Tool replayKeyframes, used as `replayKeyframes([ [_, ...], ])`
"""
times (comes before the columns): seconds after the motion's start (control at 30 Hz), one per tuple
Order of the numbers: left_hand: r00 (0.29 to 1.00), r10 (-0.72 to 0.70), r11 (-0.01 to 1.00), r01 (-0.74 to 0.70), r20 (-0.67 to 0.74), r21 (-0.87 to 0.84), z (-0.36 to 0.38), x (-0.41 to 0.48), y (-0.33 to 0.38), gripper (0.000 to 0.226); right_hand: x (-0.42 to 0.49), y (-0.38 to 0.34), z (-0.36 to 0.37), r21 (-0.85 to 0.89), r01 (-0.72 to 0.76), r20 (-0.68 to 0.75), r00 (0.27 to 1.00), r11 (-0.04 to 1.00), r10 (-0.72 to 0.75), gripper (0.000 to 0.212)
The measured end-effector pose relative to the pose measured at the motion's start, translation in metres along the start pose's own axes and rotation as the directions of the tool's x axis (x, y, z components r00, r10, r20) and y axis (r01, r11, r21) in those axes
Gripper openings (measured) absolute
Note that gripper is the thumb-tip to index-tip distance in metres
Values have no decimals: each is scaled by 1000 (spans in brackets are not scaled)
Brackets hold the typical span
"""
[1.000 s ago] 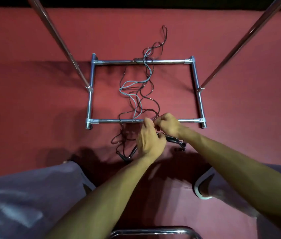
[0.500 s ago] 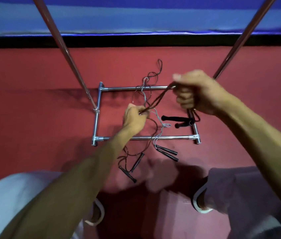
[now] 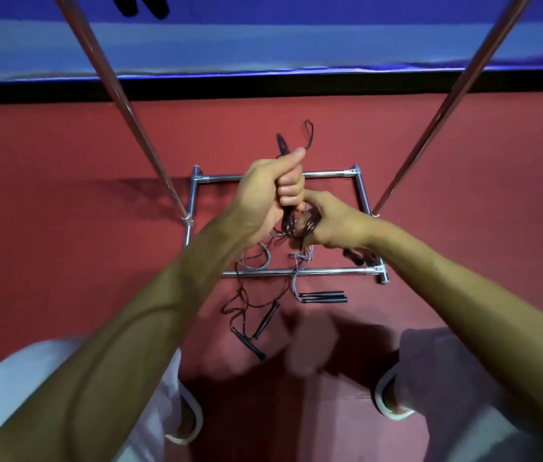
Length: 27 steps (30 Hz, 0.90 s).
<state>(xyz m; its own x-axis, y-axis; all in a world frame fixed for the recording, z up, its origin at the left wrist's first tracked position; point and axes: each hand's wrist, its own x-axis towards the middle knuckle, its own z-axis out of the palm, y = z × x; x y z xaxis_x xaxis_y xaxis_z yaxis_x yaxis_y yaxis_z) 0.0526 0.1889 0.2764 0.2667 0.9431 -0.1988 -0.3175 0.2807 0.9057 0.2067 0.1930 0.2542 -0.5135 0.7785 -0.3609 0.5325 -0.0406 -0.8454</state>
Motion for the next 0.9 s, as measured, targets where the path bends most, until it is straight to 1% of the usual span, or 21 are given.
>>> replayKeyframes([
  [0.03, 999, -20, 996, 24, 41, -84, 0, -1, 6, 54, 0, -3, 3, 47, 16, -1, 1000, 999, -16, 43],
  [0.1, 998, -39, 981, 47, 49, -186, -3, -2, 13, 45, 1, -5, 8, 129, 33, 43, 998, 991, -39, 36],
  [0.13, 999, -36, 976, 41, 28, -215, -6, -3, 14, 38, 1, -5, 13, 148, 37, 67, 997, 988, -47, 31],
  [0.2, 1000, 6, 981, -8, -9, -194, -14, -4, 14, 25, 3, -8, 26, 174, 71, 21, 997, 982, -75, 33],
  [0.23, 999, 38, 989, -41, -25, -142, -16, -5, 17, 21, 4, -11, 31, 192, 98, -43, 995, 977, -91, 35],
  [0.27, 996, 69, 996, -72, -58, -46, -20, -4, 18, 20, 4, -15, 33, 214, 123, -110, 989, 969, -101, 35],
  [0.3, 991, 105, 991, -97, -86, 87, -22, -5, 19, 21, 4, -20, 31, 241, 152, -160, 980, 958, -115, 35],
  [0.33, 982, 146, 962, -113, -119, 250, -25, -5, 20, 24, 4, -26, 28, 276, 178, -191, 973, 944, -128, 35],
  [0.4, 970, 214, 848, -127, -113, 515, -27, -10, 18, 41, 1, -38, 16, 385, 212, -207, 968, 898, -139, 30],
  [0.43, 973, 215, 811, -131, -82, 571, -27, -15, 15, 48, -2, -43, 8, 472, 215, -190, 972, 855, -139, 28],
  [0.47, 983, 180, 816, -122, -48, 564, -23, -21, 13, 48, -4, -47, -1, 577, 202, -158, 978, 792, -134, 28],
  [0.5, 992, 123, 852, -104, -3, 514, -19, -28, 12, 45, -6, -50, -9, 679, 166, -112, 986, 715, -124, 29],
  [0.57, 994, 64, 875, -97, 86, 474, -13, -36, 11, 40, -12, -57, -27, 822, 74, -20, 995, 565, -101, 29],
  [0.63, 986, 63, 815, -140, 153, 562, -12, -39, 12, 33, -18, -58, -43, 881, 33, 18, 994, 471, -103, 32],
  [0.67, 985, 54, 753, -150, 167, 641, -15, -38, 12, 29, -22, -59, -49, 891, 37, 19, 993, 452, -119, 34],
  [0.7, 986, 37, 664, -148, 165, 733, -17, -38, 13, 26, -25, -59, -55, 894, 49, 21, 988, 445, -151, 35],
  [0.77, 996, 14, 472, -82, 85, 878, -25, -38, 15, 31, -31, -58, -71, 910, 64, 45, 967, 410, -251, 36],
  [0.8, 999, 13, 400, -36, 34, 916, -32, -37, 17, 37, -34, -59, -80, 937, 50, 70, 944, 347, -323, 37],
  [0.83, 1000, 17, 358, 1, -8, 934, -38, -36, 19, 44, -38, -57, -90, 974, -3, 98, 909, 228, -404, 38],
  [0.87, 999, 16, 361, 29, -37, 932, -44, -34, 20, 48, -41, -56, -99, 993, -74, 109, 878, 92, -467, 40],
  [0.9, 998, 10, 423, 56, -66, 904, -49, -31, 21, 48, -43, -55, -108, 994, -112, 93, 864, -9, -494, 40],
])
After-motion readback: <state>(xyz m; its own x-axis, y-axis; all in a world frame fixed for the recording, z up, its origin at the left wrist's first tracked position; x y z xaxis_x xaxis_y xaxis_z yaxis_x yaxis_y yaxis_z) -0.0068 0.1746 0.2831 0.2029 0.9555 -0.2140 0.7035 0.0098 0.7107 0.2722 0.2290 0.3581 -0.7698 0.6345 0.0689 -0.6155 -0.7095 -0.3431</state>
